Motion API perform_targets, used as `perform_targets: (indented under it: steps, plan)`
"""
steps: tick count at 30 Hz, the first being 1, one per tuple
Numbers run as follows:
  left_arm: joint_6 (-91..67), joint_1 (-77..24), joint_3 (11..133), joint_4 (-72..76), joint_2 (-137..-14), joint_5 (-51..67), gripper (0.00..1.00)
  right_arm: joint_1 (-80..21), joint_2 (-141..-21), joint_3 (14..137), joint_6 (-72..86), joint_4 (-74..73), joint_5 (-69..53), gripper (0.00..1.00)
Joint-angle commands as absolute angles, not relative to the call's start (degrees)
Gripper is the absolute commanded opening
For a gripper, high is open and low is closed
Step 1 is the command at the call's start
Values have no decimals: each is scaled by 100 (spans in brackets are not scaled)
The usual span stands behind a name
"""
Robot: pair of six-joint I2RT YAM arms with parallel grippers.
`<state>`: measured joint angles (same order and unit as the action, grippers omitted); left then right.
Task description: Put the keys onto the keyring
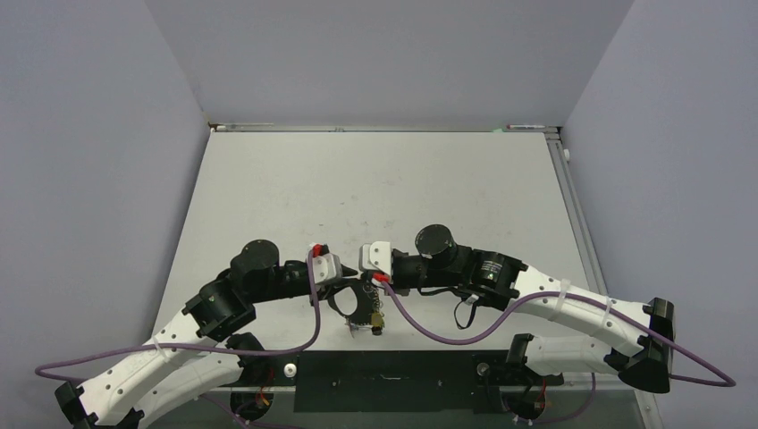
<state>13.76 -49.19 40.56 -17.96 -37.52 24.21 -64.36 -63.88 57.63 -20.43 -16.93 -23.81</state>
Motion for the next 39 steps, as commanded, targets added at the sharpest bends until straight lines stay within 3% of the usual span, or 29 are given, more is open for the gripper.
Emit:
perform_targets:
  steps: [1,8,12,18,19,23,25,39]
  plan:
    - [1362,-4951,4264,-1565,-3762,2497,16,-6499,-6404,6016,-2079,-1474,-2382,5]
    - [1345,-4950,4271,-1538,-3744,2523,14,-6512,-6466,6033,-2092,-1520,-2374,5]
    - [1386,-4955,4254,-1558,-3757,2504,0,-6521,-6487,6056,-2103,-1545,-2373,5]
    - [1389,-4946,4257,-1529,-3573,2343,0,-6521,-6451,6056,-2008,-1448,-2274,6]
    - [1377,-4948,4242,-1503,-3517,2286,0,-6514,-6418,6046,-1971,-1409,-2224,13]
    - [1342,-4937,4200,-1449,-3375,2206,0,-6459,-6087,5951,-1823,-1155,-2179,59]
    - [1294,-4920,4158,-1366,-3311,2231,0,-6406,-5863,5862,-1746,-982,-2245,66]
    - [-184,-3872,2994,1133,-2414,3610,0,-6240,-5145,5357,-1471,-161,-2900,61]
